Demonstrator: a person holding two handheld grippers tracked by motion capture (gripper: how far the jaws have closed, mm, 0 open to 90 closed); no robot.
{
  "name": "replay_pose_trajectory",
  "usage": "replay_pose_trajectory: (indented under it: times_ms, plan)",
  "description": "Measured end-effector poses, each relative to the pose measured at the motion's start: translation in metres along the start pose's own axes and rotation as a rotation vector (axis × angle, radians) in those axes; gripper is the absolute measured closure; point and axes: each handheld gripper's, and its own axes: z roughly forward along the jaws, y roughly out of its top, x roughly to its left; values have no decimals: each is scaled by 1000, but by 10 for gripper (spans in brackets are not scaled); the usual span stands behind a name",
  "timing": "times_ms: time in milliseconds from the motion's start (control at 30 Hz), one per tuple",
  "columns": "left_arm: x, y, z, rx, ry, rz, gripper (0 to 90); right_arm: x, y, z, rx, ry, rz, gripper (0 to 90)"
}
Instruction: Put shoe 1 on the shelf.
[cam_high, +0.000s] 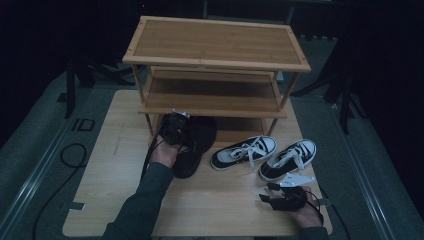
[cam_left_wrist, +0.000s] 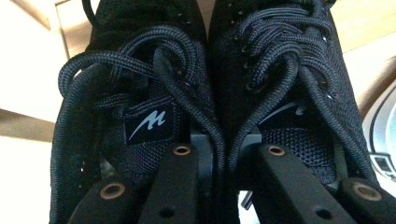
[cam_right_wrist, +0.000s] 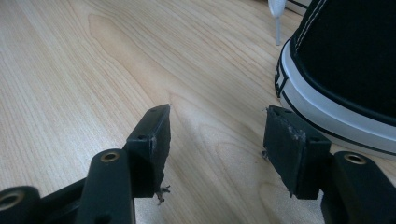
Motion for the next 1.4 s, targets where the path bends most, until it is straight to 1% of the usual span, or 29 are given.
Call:
replay_pose_trajectory:
  times_ms: [33,100,133,167,233,300,333,367,467,533,567,600,667,733,767,800,900,933,967,1000,1033,1067,1133,1167,1200,1300,1333,1367,1400]
  plan:
    - [0,0,0,0,0,0,827,0,0,0,0,0,0,410]
    - [-4,0,-1,7,6,23,766,0,0,0,1,0,-1,410]
    - [-4,0,-1,7,6,23,744,0,0,0,1,0,-1,410]
    - [-3,-1,-2,17,6,37,692,0,0,0,1,0,-1,410]
    - [-1,-2,-3,26,5,41,602,0,0,0,1,1,-2,410]
    - [2,-4,-4,29,-16,43,599,0,0,0,2,2,-2,410]
    - [3,-5,-6,23,-21,42,579,0,0,1,5,0,-4,410]
    - [5,-6,-9,22,-34,50,567,0,0,1,5,0,-4,410]
    - [5,-7,-13,16,-40,62,551,0,0,1,5,0,-3,410]
    - [5,-9,-19,10,-41,78,540,0,0,1,5,0,-2,410]
    - [6,-11,-25,0,-47,91,530,0,0,1,6,1,-2,409]
    - [6,-11,-25,0,-47,91,528,0,0,1,6,1,-2,409]
    - [6,-13,-31,-6,-48,104,518,0,0,1,7,1,-3,409]
    - [7,-16,-38,-19,-43,120,515,0,0,1,7,1,-3,409]
    - [7,-19,-45,-40,-53,133,515,0,0,1,7,1,-3,409]
    - [7,-19,-45,-40,-53,133,516,0,0,1,7,1,-3,409]
    - [5,-22,-55,-62,-65,159,519,0,0,1,9,1,-4,409]
    - [5,-23,-58,-60,-72,173,529,0,0,1,11,2,-4,408]
    - [5,-24,-60,-59,-85,177,565,1,0,1,12,1,-5,409]
    - [5,-26,-61,-57,-101,181,565,1,0,1,12,1,-5,409]
    - [5,-26,-61,-57,-101,181,587,1,0,1,12,1,-5,409]
    - [6,-28,-63,-52,-133,194,587,1,0,1,13,2,-4,409]
    - [6,-30,-63,-45,-162,201,645,1,0,1,13,2,-3,408]
    - [6,-31,-64,-43,-177,206,645,1,0,1,13,2,-3,408]
    - [6,-32,-64,-41,-186,208,668,0,0,1,13,2,-3,408]
    - [5,-35,-65,-34,-213,224,689,0,0,1,11,1,-3,408]
    - [6,-37,-67,-36,-232,235,707,0,-1,1,11,1,-2,408]
    - [6,-37,-67,-36,-232,235,718,0,-1,1,11,1,-2,408]
    - [6,-39,-69,-37,-247,244,718,0,-1,1,10,1,-3,408]
